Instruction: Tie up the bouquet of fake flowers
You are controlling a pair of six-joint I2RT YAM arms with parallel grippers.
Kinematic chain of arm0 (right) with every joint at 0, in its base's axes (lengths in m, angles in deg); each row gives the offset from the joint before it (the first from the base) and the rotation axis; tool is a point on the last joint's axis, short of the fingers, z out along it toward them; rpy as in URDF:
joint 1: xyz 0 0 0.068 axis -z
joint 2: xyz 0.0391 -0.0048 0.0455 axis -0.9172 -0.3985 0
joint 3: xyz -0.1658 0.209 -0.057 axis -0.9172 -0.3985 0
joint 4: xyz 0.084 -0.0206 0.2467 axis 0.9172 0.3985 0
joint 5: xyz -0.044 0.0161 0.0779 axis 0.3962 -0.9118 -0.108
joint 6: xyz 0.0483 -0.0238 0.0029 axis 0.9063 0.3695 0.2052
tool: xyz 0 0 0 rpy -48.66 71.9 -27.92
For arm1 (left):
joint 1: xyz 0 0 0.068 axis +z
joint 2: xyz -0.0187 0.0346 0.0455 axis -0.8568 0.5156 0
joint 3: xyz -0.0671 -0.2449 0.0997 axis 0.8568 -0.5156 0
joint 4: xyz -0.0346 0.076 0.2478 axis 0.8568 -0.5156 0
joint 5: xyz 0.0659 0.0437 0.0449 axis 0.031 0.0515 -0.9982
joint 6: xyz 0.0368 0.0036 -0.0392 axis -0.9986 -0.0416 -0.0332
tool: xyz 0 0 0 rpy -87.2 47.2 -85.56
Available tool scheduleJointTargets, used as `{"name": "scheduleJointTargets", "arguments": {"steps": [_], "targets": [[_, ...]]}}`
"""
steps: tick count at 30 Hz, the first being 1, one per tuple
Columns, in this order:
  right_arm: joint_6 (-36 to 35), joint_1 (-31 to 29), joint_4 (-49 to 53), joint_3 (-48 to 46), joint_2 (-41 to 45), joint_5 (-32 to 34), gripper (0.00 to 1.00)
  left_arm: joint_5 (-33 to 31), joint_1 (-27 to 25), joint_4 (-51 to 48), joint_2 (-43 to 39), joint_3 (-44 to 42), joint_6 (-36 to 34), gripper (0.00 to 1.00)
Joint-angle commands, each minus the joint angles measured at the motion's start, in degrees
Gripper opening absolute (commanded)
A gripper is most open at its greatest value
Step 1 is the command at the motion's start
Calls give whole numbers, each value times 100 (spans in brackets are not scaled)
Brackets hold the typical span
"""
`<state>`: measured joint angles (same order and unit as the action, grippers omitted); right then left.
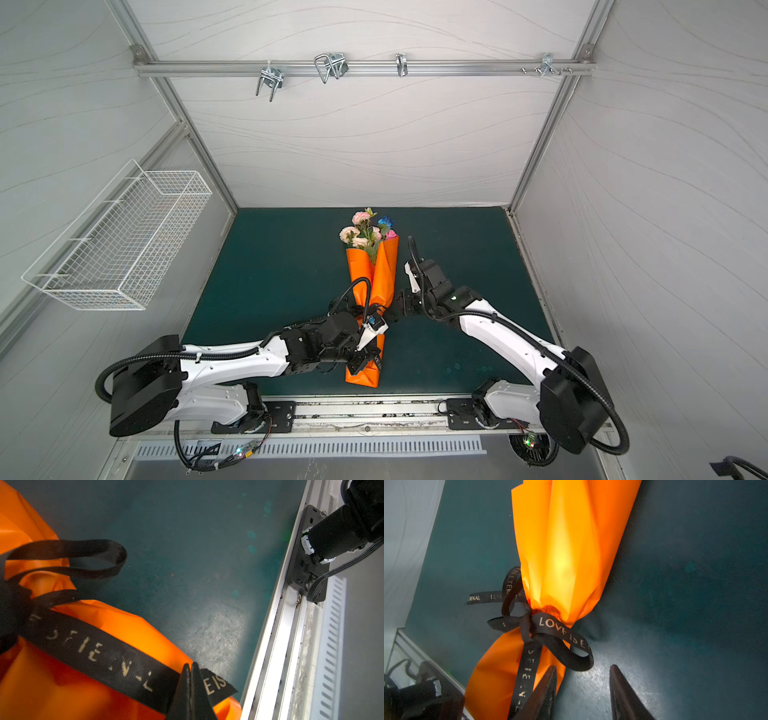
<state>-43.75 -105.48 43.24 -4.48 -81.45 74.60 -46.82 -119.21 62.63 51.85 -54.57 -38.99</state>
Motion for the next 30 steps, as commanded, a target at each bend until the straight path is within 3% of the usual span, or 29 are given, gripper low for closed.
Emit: {"name": "scheduleJointTargets", "arguments": {"steps": [1, 5, 12, 15, 30], "targets": [[-96, 70, 640, 82, -124, -159, 46, 149, 53, 69, 15, 153, -5, 0], [-810, 41, 225, 101, -604, -767, 45, 179, 79, 15, 12, 165, -28, 0], [-1200, -619, -833, -252, -767, 859, 44, 231, 109, -20, 27, 165, -17, 0], [-1298, -701, -1086, -267, -705, 1089, 45, 229, 109, -28, 6, 160, -24, 0], [-2020, -748, -1617, -327, -1205, 655, 44, 225, 136, 15, -70, 128, -24, 0]]}}
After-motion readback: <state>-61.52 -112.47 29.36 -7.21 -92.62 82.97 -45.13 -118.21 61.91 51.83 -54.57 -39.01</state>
